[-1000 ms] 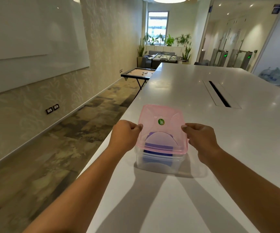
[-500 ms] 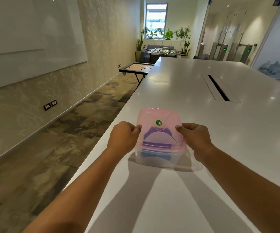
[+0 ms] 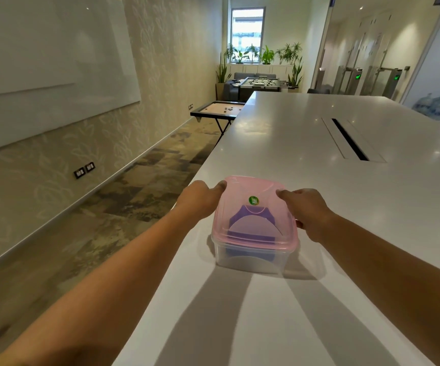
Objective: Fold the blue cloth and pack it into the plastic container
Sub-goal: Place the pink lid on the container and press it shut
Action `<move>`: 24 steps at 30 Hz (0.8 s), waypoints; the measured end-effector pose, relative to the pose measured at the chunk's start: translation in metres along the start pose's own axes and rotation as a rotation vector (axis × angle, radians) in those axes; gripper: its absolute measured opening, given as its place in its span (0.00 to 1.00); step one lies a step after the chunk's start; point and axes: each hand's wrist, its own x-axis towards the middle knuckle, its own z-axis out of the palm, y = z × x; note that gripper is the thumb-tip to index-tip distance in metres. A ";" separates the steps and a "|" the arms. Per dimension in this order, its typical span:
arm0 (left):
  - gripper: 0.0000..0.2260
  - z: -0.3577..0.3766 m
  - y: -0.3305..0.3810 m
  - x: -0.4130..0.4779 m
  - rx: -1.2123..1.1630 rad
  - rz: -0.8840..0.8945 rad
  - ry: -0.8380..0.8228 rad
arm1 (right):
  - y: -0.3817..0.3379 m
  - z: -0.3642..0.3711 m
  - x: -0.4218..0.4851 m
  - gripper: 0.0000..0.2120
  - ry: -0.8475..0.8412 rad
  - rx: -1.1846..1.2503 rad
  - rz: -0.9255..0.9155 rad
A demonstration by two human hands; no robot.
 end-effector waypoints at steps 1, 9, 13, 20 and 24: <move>0.26 0.003 0.003 0.003 -0.021 -0.031 -0.037 | -0.002 0.001 0.004 0.14 -0.002 0.010 0.015; 0.26 0.025 0.018 0.020 -0.168 -0.173 -0.146 | -0.001 0.011 0.030 0.21 -0.075 0.028 0.121; 0.22 0.024 0.019 0.020 -0.264 -0.201 -0.198 | 0.003 0.013 0.036 0.19 -0.097 0.013 0.124; 0.22 0.020 0.013 0.024 -0.255 -0.181 -0.265 | 0.001 0.009 0.037 0.14 -0.141 -0.012 0.136; 0.21 0.020 0.010 0.022 -0.271 -0.177 -0.271 | 0.000 0.008 0.037 0.13 -0.151 -0.027 0.144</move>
